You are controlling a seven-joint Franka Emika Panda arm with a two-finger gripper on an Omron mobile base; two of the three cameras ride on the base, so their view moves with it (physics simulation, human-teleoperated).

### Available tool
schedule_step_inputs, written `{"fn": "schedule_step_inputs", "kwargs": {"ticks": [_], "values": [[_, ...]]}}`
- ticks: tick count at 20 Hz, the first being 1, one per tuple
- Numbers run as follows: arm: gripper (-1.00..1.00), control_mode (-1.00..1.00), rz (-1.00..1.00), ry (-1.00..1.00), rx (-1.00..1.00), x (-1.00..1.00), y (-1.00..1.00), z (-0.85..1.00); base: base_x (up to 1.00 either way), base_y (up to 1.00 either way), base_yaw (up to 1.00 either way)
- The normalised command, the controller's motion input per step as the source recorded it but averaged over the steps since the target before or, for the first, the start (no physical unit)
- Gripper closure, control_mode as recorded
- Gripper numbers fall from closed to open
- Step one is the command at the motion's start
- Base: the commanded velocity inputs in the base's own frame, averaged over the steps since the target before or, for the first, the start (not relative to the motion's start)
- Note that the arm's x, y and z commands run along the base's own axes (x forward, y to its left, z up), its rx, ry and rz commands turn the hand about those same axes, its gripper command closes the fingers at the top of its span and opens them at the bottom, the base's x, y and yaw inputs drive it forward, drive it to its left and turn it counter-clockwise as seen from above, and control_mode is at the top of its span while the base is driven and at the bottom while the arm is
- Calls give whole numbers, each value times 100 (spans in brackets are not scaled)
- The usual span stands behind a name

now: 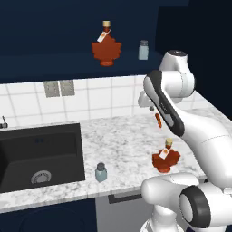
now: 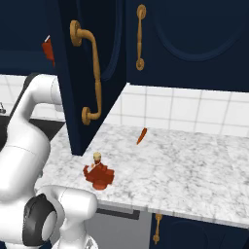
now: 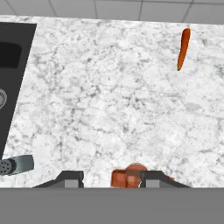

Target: Put the shaker and condiment bottle from the counter next to their counterparts in the cabinet.

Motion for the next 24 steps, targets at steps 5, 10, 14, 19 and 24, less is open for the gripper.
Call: {"fn": "schedule_step_inputs", "kwargs": {"ticks": [5,10,14,19,24], "values": [[-100,-100,-1,-2,-5,-4,9,0,0,0,0],[-100,-100,-30,-11,-22,-19,44,-5,0,0,0],[-100,-100,-48,-8,-18,-14,30,-36,0,0,0],[-100,-100,-61,-11,-2,-25,-4,-55,0,0,0],[-100,-100,-66,-11,0,-32,-1,-49,0,0,0]]}}
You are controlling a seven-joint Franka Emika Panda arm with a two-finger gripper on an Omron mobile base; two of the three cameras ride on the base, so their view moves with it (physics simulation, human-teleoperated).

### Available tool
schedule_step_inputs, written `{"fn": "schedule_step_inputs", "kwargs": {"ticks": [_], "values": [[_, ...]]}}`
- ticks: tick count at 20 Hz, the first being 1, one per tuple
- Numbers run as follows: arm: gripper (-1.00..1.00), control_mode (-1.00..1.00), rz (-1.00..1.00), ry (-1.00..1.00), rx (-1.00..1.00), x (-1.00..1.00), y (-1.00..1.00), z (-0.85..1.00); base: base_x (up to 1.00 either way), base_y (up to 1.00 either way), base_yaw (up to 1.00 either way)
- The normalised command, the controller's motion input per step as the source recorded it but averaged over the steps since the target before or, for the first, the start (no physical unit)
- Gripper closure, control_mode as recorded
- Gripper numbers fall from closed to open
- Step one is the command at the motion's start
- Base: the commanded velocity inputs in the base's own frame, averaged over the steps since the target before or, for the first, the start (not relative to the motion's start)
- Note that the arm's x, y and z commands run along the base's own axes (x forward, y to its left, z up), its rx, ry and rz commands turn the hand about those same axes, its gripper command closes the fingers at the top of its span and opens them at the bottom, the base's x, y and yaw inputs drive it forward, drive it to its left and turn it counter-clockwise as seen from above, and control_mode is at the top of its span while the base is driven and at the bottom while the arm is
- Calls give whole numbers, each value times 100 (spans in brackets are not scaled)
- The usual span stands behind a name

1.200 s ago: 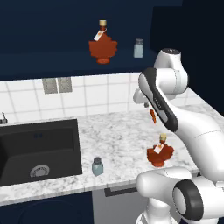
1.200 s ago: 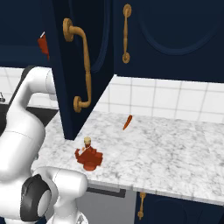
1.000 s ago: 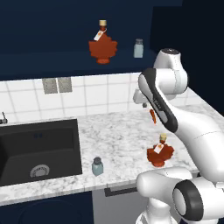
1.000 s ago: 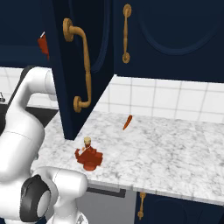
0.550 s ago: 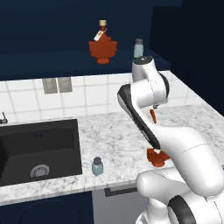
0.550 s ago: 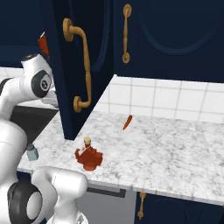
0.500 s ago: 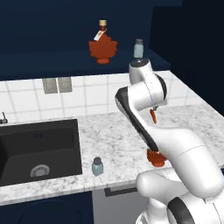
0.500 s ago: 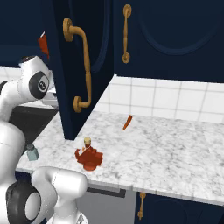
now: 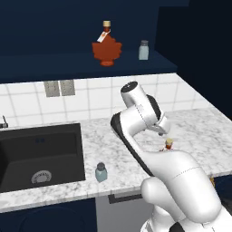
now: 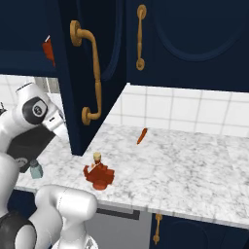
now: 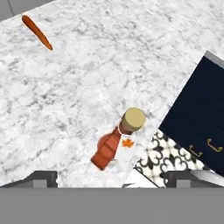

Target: Put the shaker and condiment bottle from the counter next to their counterparts in the cabinet.

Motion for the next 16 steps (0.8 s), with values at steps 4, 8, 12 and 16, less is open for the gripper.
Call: {"fn": "schedule_step_inputs", "kwargs": {"ticks": [4,8,12,16], "values": [[-100,-100,-64,-10,-1,-30,0,-41,0,0,0],[-100,-100,-11,-1,-7,-6,5,-31,0,0,0],[-100,-100,-16,-16,-13,14,4,-42,0,0,0],[-100,-100,-28,-17,-13,-1,0,-45,0,0,0]]}}
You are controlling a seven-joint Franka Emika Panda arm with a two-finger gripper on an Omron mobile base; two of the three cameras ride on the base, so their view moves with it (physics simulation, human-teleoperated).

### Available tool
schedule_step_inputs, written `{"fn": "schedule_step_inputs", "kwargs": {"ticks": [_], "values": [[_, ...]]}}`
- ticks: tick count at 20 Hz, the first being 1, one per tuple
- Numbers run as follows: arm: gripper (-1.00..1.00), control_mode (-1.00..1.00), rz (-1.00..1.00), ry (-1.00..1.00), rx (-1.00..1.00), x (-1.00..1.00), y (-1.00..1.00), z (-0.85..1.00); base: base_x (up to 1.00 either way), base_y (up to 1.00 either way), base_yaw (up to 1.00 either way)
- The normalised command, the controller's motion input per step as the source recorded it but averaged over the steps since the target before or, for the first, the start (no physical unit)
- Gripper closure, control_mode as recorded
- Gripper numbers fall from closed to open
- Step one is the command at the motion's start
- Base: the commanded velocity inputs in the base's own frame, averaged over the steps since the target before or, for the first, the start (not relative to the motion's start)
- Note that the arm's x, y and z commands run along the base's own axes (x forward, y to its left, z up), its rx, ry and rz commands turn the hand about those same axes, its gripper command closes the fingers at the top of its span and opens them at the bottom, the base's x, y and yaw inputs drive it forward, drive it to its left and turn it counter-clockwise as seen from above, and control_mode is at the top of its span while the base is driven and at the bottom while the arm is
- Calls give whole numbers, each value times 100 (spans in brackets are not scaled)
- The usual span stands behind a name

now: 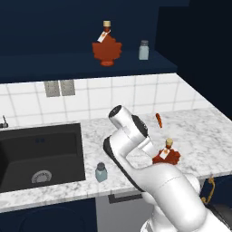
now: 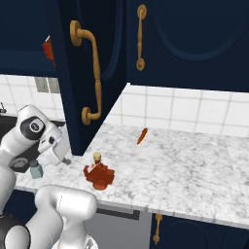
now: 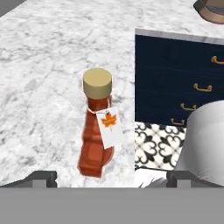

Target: Put the shaker and condiment bottle from the counter next to their counterparts in the cabinet.

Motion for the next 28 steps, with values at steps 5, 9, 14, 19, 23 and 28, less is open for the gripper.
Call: {"fn": "schedule_step_inputs", "kwargs": {"ticks": [5,9,14,19,23,28], "values": [[-100,-100,-20,0,-5,-2,0,-28,0,0,0],[-100,-100,-15,0,-3,0,-4,-28,0,0,0],[-100,-100,0,0,-4,8,-23,-32,0,0,0],[-100,-100,0,0,-6,6,-1,-17,0,0,0],[-100,-100,4,0,-5,24,0,0,0,0,0],[-100,-100,3,0,-3,16,0,0,0,0,0]]}}
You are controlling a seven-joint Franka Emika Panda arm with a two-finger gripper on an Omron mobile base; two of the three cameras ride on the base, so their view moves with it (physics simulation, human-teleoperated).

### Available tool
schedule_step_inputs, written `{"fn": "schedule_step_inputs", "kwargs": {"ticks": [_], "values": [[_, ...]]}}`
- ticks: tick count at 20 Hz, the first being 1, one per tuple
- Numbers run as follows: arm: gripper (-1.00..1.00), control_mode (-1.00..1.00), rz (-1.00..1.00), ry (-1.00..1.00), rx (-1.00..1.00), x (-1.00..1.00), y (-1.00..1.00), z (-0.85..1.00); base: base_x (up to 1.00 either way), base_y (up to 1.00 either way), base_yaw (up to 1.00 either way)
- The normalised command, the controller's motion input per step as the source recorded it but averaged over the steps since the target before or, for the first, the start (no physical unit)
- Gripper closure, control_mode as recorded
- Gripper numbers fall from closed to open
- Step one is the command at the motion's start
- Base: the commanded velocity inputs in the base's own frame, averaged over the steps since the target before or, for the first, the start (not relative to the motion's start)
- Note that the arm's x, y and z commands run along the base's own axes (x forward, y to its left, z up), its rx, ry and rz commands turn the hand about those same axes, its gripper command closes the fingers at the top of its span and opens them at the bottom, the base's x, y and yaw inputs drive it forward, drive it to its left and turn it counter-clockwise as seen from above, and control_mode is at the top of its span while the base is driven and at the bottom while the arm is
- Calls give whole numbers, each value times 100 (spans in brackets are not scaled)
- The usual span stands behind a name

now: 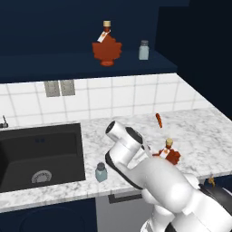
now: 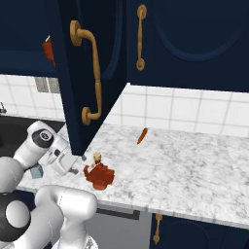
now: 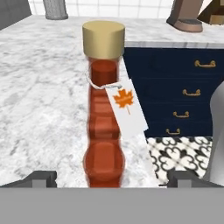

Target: Put the shaker and condiment bottle from the counter next to their counterparts in the cabinet.

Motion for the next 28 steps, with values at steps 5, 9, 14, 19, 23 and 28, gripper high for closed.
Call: {"fn": "schedule_step_inputs", "kwargs": {"ticks": [5,9,14,19,23,28], "values": [[-100,-100,6,0,-2,21,0,-2,0,0,0],[-100,-100,4,0,0,3,-1,-4,0,0,0],[-100,-100,1,-4,0,0,-9,-8,0,0,0],[-100,-100,0,-4,0,0,-15,-10,0,0,0],[-100,-100,0,-1,0,0,-13,-6,0,0,0],[-100,-100,0,0,0,0,-13,-1,0,0,0]]}}
